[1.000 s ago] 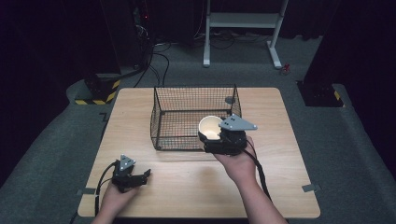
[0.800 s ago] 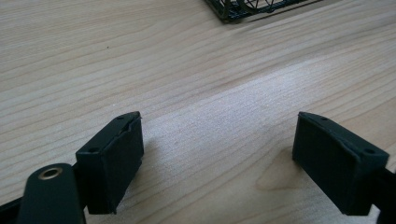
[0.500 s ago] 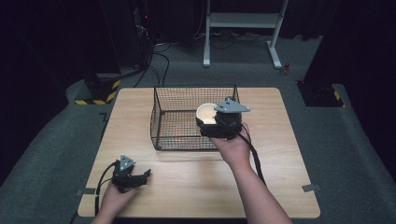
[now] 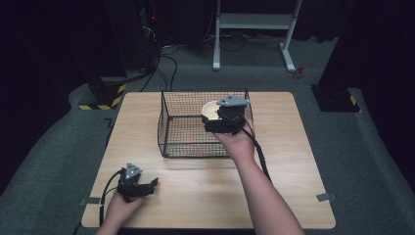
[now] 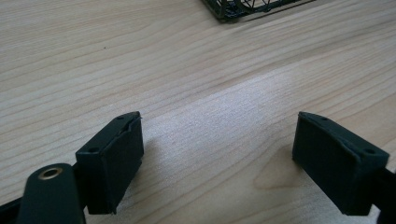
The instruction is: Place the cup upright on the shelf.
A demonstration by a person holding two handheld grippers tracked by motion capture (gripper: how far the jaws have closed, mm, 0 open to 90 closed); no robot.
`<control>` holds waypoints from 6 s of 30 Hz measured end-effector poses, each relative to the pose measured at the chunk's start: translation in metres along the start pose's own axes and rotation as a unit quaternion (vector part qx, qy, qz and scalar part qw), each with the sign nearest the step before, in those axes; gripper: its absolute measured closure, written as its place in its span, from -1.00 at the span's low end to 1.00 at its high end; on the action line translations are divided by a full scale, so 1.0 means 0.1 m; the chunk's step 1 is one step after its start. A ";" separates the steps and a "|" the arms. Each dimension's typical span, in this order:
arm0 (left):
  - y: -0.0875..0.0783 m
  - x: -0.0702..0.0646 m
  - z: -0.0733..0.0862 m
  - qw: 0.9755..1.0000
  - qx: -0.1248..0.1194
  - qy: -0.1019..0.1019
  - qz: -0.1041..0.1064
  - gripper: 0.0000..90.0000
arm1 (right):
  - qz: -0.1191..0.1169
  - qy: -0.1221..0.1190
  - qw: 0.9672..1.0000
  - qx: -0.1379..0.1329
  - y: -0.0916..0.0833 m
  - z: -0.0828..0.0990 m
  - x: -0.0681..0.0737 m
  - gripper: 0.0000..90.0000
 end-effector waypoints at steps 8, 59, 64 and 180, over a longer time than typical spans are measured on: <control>0.00 0.00 0.00 1.000 -0.001 0.001 0.001 -0.63 | 0.005 -0.019 1.000 0.018 0.22 0.01 0.05 -0.77; 0.00 -0.01 0.00 1.000 0.003 0.004 0.004 -0.63 | 0.018 -0.057 0.982 0.177 1.10 0.56 0.01 -0.77; 0.00 -0.01 0.00 1.000 0.003 0.004 0.004 -0.63 | 0.019 -0.055 0.982 0.182 1.11 0.57 0.00 -0.77; 0.02 -0.02 -0.01 1.000 -0.001 0.004 0.006 -0.66 | 0.028 0.010 0.999 0.042 -0.55 0.98 -0.33 -0.73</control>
Point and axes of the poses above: each handheld gripper's, and its own axes: y roughly forward along the jaws, z roughly out of its underside, x roughly to its left, the point moved 9 cm from there along y, roughly forward along the jaws, and after that the axes turned 15 degrees about z, right-handed, at the moved point
